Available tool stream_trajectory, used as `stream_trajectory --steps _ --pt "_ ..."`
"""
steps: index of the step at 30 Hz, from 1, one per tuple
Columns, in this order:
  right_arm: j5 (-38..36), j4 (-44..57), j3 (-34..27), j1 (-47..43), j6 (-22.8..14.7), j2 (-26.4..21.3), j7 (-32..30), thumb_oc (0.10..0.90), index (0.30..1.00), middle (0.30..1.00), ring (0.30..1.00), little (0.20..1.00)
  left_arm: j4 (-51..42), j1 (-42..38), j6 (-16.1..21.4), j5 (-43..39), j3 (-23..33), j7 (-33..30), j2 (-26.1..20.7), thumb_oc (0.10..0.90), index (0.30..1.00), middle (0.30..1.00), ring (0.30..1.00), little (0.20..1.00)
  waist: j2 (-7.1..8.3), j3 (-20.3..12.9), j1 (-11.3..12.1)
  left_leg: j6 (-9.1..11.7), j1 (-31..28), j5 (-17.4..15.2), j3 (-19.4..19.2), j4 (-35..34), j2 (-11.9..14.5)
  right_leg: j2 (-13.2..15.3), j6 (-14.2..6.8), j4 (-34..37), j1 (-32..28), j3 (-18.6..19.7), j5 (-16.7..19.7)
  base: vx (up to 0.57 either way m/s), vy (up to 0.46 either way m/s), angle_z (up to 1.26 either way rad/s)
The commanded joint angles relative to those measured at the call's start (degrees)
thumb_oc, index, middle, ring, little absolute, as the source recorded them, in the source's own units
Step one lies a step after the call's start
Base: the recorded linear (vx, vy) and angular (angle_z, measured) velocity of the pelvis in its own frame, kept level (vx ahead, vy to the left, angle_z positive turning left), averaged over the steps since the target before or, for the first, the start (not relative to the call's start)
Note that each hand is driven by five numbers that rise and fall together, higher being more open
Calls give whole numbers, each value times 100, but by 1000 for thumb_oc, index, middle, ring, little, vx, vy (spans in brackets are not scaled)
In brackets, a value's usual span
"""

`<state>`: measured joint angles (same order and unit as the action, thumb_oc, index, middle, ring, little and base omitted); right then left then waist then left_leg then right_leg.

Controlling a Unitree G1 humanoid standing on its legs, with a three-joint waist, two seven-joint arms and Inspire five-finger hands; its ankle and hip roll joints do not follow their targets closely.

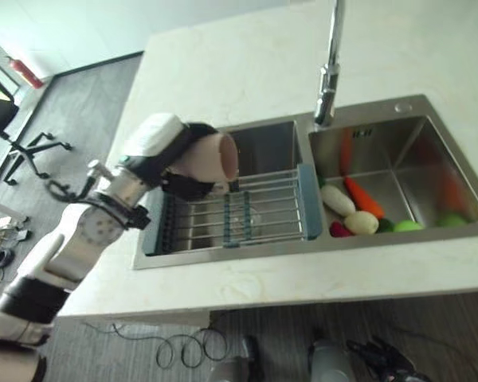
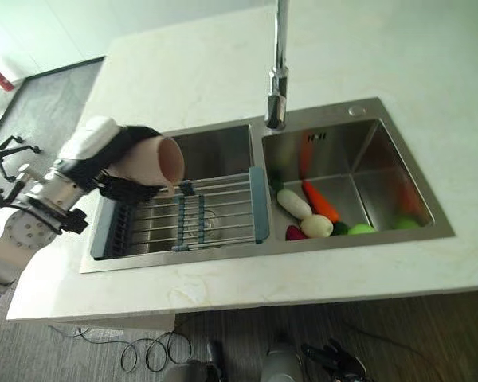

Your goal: Place the dishes in the dishwasher.

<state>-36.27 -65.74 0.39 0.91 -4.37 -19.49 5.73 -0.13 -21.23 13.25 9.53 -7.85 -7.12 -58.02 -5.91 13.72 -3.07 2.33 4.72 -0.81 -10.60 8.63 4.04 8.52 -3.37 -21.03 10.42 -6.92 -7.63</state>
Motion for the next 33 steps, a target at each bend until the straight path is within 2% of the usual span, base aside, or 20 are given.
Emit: stream_trajectory --steps 1,4,8,10,12,13,14,15,16,19,20,21,22,25,26,29,30,31,33 --pt "22 -63 -5 201 -47 47 78 800 900 900 900 900 -127 -189 461 -251 1084 -1318 -326 400 300 300 300 300 74 -155 118 38 -33 -1179 292 855 99 197 -409 385 -521 -227 -404 48 -61 4" --pt "335 -151 40 191 -30 61 219 800 900 900 900 900 -159 329 468 -235 1638 -1838 -159 400 300 300 300 300 95 -179 275 42 -73 -1117 415 855 72 177 -344 385 -578 -278 -447 42 -95 11" --pt "805 -215 178 187 -40 57 398 800 900 900 900 900 -130 1026 21 -285 2286 -2243 42 400 300 300 300 300 89 -200 509 111 -9 -993 528 855 130 114 -224 385 -682 -479 -575 45 -141 14" --pt "1039 -207 204 240 -63 34 541 800 900 900 900 900 -104 1257 -158 -433 2511 -2423 176 400 300 300 300 300 40 -169 597 265 143 -795 499 855 278 87 -183 385 -757 -693 -636 -30 -105 30" --pt "1165 -115 264 278 -130 39 463 800 900 900 900 900 -68 1560 14 -707 2787 -2553 399 400 300 300 300 300 -47 -106 696 491 414 -568 469 855 508 79 -155 385 -853 -957 -764 -229 -25 96" --pt "1000 -105 223 290 -143 40 279 800 900 900 900 900 21 1728 261 -1102 2981 -2491 726 400 300 300 300 300 -56 -114 748 545 517 -465 274 855 695 192 -139 385 -855 -1266 -774 -491 65 207" --pt "742 -130 122 288 -129 30 187 800 900 900 900 900 125 1781 477 -1525 2970 -2378 1030 400 300 300 300 300 1 -158 728 481 410 -464 64 855 736 328 -134 385 -819 -1467 -721 -514 178 262" --pt "544 -223 -77 294 -124 44 192 800 900 900 900 900 170 1830 954 -2276 2848 -2008 1502 400 300 300 300 300 141 -209 727 354 104 -712 43 855 591 476 -167 385 -809 -1456 -681 -430 287 247" --pt "615 -305 -201 325 -173 49 225 800 900 900 900 900 139 1863 1140 -2540 2831 -1810 1798 400 300 300 300 300 162 -212 718 274 -28 -778 -41 855 567 554 -156 385 -804 -1541 -631 -250 237 164" --pt "626 -312 -210 326 -178 35 231 800 900 900 900 900 129 1872 1143 -2545 2835 -1800 1817 400 300 300 300 300 147 -207 703 272 -32 -780 -25 855 562 558 -160 385 -820 -1558 -633 -147 207 152" --pt "599 -407 -417 378 -233 135 189 800 900 900 900 900 76 1826 1186 -2371 2783 -1625 2044 400 300 300 300 300 106 -263 705 328 -155 -912 -440 855 715 754 -215 385 -805 -1800 -491 -406 837 63" --pt "630 -438 -544 365 -314 131 99 800 900 900 900 900 18 1812 1143 -2300 2666 -1580 2113 400 300 300 300 300 -12 -284 651 330 -150 -1052 -326 855 608 950 -430 385 -869 -1929 -372 -437 922 83" --pt "629 -419 -559 338 -294 141 59 800 900 900 900 900 -19 1826 1108 -2304 2655 -1572 2103 400 300 300 300 300 -18 -288 664 322 -138 -1097 -255 855 542 1007 -503 385 -865 -1919 -324 -185 575 181" --pt "592 -295 -586 235 -223 295 -29 800 900 900 900 900 -246 1962 1002 -2194 2694 -1502 1986 400 300 300 300 300 48 -305 822 182 -135 -1362 -19 855 171 1379 -870 385 -784 -1947 22 -94 401 122" --pt "690 -154 -528 211 -269 427 -132 800 900 900 900 900 -358 2025 911 -2188 2759 -1405 1883 400 300 300 300 300 99 -301 955 22 -127 -1472 52 855 -41 1572 -933 385 -844 -2018 203 -60 472 -1" --pt "622 -80 -483 195 -255 490 -152 800 900 900 900 900 -291 2015 903 -2143 2742 -1323 1818 400 300 300 300 300 108 -280 975 -118 -141 -1531 213 855 -185 1581 -883 385 -918 -1851 241 -10 295 18" --pt "529 -86 -500 200 -245 525 -148 800 900 900 900 900 -161 1928 1032 -2181 2623 -1133 1756 400 300 300 300 300 99 -228 860 -268 -118 -1427 348 855 -263 1429 -748 385 -893 -1532 314 96 265 39" --pt "397 -102 -512 249 -321 582 -174 800 900 900 900 900 113 1624 1294 -2379 2320 -741 1641 400 300 300 300 300 47 -181 573 -454 -113 -1414 876 855 -418 800 -629 385 -923 -635 112 131 241 139" --pt "107 -99 -429 320 -368 582 -223 800 900 900 900 900 193 1420 1405 -2461 2105 -506 1652 400 300 300 300 300 66 -161 413 -542 -114 -1402 1199 855 -599 243 -450 385 -943 -155 -153 174 145 247"
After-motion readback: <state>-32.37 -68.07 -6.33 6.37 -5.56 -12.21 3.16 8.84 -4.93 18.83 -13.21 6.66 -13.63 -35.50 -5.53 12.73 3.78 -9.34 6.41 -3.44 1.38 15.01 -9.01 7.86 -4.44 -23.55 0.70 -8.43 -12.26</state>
